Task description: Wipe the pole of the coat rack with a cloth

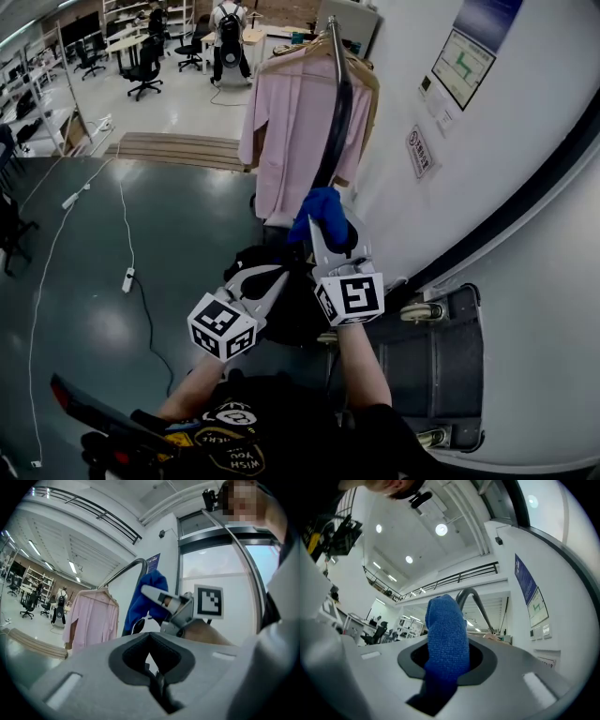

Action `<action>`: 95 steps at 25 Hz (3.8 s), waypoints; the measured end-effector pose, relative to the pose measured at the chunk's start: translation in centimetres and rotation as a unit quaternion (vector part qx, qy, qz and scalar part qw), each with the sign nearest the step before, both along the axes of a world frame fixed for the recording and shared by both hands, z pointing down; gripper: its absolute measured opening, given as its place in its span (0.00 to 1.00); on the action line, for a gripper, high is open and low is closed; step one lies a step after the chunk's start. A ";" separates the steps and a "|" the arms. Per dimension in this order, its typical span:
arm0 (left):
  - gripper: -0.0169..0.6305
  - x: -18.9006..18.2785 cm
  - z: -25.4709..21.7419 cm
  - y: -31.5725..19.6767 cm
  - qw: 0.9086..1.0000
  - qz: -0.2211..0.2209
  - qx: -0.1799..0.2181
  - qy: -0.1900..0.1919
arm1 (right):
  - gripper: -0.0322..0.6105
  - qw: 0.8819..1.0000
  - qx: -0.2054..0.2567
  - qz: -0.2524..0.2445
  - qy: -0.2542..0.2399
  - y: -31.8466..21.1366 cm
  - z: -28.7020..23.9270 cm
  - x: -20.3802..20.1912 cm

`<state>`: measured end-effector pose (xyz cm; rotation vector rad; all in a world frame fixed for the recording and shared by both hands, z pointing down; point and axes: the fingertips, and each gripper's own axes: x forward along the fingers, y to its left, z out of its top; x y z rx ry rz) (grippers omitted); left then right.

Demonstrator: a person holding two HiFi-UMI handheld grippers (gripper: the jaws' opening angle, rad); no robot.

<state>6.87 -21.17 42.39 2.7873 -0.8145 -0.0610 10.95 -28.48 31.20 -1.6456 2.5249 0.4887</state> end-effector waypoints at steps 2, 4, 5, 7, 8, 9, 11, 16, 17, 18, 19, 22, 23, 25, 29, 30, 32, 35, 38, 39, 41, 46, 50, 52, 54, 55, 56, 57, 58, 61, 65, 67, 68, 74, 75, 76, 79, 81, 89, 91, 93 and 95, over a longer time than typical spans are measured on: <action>0.02 -0.1 -0.2 -0.1 1.000 0.000 -0.001 0.001 | 0.22 1.000 0.011 -0.008 -0.011 -0.3 -3.2 0.1; 0.02 -0.4 -0.4 -0.3 1.000 -0.004 0.003 0.002 | 0.24 1.000 0.026 -0.006 -0.004 -0.7 -5.9 0.1; 0.02 -0.5 -0.5 -0.4 1.000 -0.006 0.006 0.002 | 0.24 0.999 0.035 -0.003 -0.003 -0.9 -7.2 0.1; 0.02 -0.6 -0.8 -0.5 1.000 -0.008 0.010 0.002 | 0.24 0.999 0.053 0.003 -0.007 -1.5 -9.6 0.2; 0.02 -0.7 -0.9 -0.5 1.000 -0.008 0.012 0.002 | 0.24 0.998 0.060 0.006 -0.010 -1.8 -10.9 0.3; 0.02 -0.7 -1.0 -0.6 1.000 -0.007 0.013 0.002 | 0.23 0.998 0.064 0.009 -0.010 -2.2 -12.0 0.4; 0.02 -0.7 -1.2 -0.6 1.000 -0.006 0.014 0.001 | 0.22 0.998 0.063 0.011 -0.006 -3.4 -14.1 0.5; 0.02 -0.7 -1.1 -0.4 1.000 -0.003 0.014 0.001 | 0.22 0.999 0.036 0.010 -0.001 -6.3 -16.8 0.4; 0.02 -0.7 -1.1 -0.4 1.000 -0.003 0.013 0.001 | 0.21 0.999 0.037 0.007 -0.002 -6.2 -16.7 0.4; 0.02 -0.7 -1.0 -0.4 1.000 -0.002 0.012 0.001 | 0.21 0.999 0.043 0.003 0.000 -5.7 -16.4 0.2; 0.02 -0.8 -1.0 -0.4 1.000 -0.002 0.010 0.002 | 0.21 0.999 0.053 -0.001 0.006 -4.9 -15.8 0.0; 0.02 -1.2 -0.7 -0.4 1.000 0.003 0.000 0.009 | 0.21 0.995 0.090 0.003 0.039 -1.7 -12.6 -0.7; 0.02 -1.4 -0.6 -0.4 1.000 0.003 -0.001 0.010 | 0.21 0.993 0.101 0.011 0.059 -0.8 -11.0 -0.9; 0.02 -1.7 -0.5 -0.2 1.000 0.002 -0.002 0.010 | 0.21 0.985 0.123 0.036 0.118 0.5 -7.2 -1.3; 0.02 -1.4 -0.5 0.3 1.000 0.009 -0.001 0.013 | 0.21 0.985 0.091 0.042 0.143 0.7 0.8 -1.2; 0.02 -1.2 -0.5 0.5 1.000 0.012 -0.001 0.014 | 0.21 0.988 0.074 0.037 0.131 0.6 2.4 -1.1; 0.02 -0.9 -0.4 0.7 1.000 0.015 -0.003 0.014 | 0.20 0.995 0.035 0.036 0.092 0.3 4.8 -0.6; 0.02 -0.9 -0.5 0.8 1.000 0.011 -0.002 0.015 | 0.19 0.999 -0.005 0.022 0.029 0.2 6.3 0.4; 0.02 -1.1 -0.6 0.8 1.000 0.002 -0.001 0.018 | 0.19 0.999 -0.018 0.016 0.028 0.0 6.1 0.5; 0.02 -1.2 -0.7 0.8 1.000 0.000 -0.001 0.019 | 0.19 0.999 -0.015 0.017 0.038 0.0 5.8 0.4; 0.02 -1.0 -0.8 0.8 1.000 0.000 0.001 0.019 | 0.20 0.998 0.002 0.017 0.068 -0.2 4.6 0.1; 0.02 -1.2 -0.2 1.0 1.000 -0.007 -0.005 0.014 | 0.20 0.996 0.063 0.017 0.064 0.1 -1.6 0.1; 0.02 -1.7 -0.3 1.0 1.000 -0.013 -0.003 0.015 | 0.21 0.995 0.096 0.008 0.038 -0.6 -8.1 -0.1; 0.02 -1.9 -0.5 0.9 1.000 -0.015 0.000 0.016 | 0.21 0.994 0.103 0.012 0.034 -1.7 -10.9 -0.2; 0.02 -1.9 -0.7 0.9 1.000 -0.015 0.001 0.016 | 0.21 0.994 0.100 0.021 0.044 -3.2 -13.4 -0.2; 0.02 -1.9 -0.8 0.9 1.000 -0.014 0.001 0.016 | 0.21 0.994 0.092 0.026 0.051 -4.1 -14.5 -0.2; 0.02 -1.8 -0.9 0.9 1.000 -0.013 0.001 0.015 | 0.21 0.995 0.080 0.028 0.055 -5.0 -15.4 -0.2; 0.02 -1.7 -0.9 1.0 1.000 -0.012 0.002 0.015 | 0.21 0.996 0.066 0.026 0.053 -5.8 -16.1 0.0; 0.02 -1.7 -1.0 1.0 1.000 -0.011 0.002 0.015 | 0.21 0.997 0.054 0.021 0.045 -6.4 -16.5 0.1; 0.02 -1.8 -1.0 0.9 1.000 -0.011 0.004 0.014 | 0.20 0.998 0.053 0.010 0.023 -5.8 -16.3 0.3; 0.02 -2.4 -0.7 0.5 1.000 -0.017 0.000 0.012 | 0.20 0.994 0.097 0.017 0.042 -2.3 -13.3 -0.7; 0.02 -2.4 -0.6 0.5 1.000 -0.016 -0.002 0.013 | 0.20 0.991 0.115 0.028 0.069 -0.9 -10.9 -1.4; 0.02 -2.3 -0.6 0.5 1.000 -0.015 -0.002 0.013 | 0.20 0.988 0.123 0.036 0.088 -0.4 -9.6 -1.7; 0.02 -1.3 -0.1 0.7 1.000 -0.003 -0.004 0.013 | 0.20 0.985 0.051 0.062 0.155 0.6 1.4 -1.7; 0.02 -1.3 0.0 0.7 1.000 -0.001 -0.005 0.012 | 0.20 0.986 0.038 0.061 0.153 0.6 2.9 -1.7; 0.02 -1.3 0.1 0.7 1.000 0.000 -0.006 0.011 | 0.20 0.987 0.028 0.060 0.149 0.6 4.1 -1.9; 0.02 -1.2 0.1 0.7 1.000 0.003 -0.009 0.008 | 0.20 0.991 0.017 0.057 0.118 0.6 5.2 -2.4; 0.02 -0.9 0.1 0.9 1.000 0.007 -0.010 0.009 | 0.19 0.991 0.021 0.062 0.116 0.6 4.7 -2.3; 0.02 -0.8 0.1 1.1 1.000 0.009 -0.013 0.011 | 0.20 0.993 0.083 0.062 0.061 0.0 -6.3 -0.6; 0.02 -0.8 0.1 1.1 1.000 0.009 -0.013 0.011 | 0.20 0.993 0.095 0.049 0.046 -0.7 -9.6 -0.5; 0.02 -0.7 0.1 1.0 1.000 0.009 -0.013 0.011 | 0.20 0.994 0.091 0.040 0.034 -1.8 -11.9 -0.3; 0.02 -0.6 0.0 0.9 1.000 0.010 -0.013 0.012 | 0.20 0.996 0.080 0.030 0.026 -3.0 -13.6 -0.3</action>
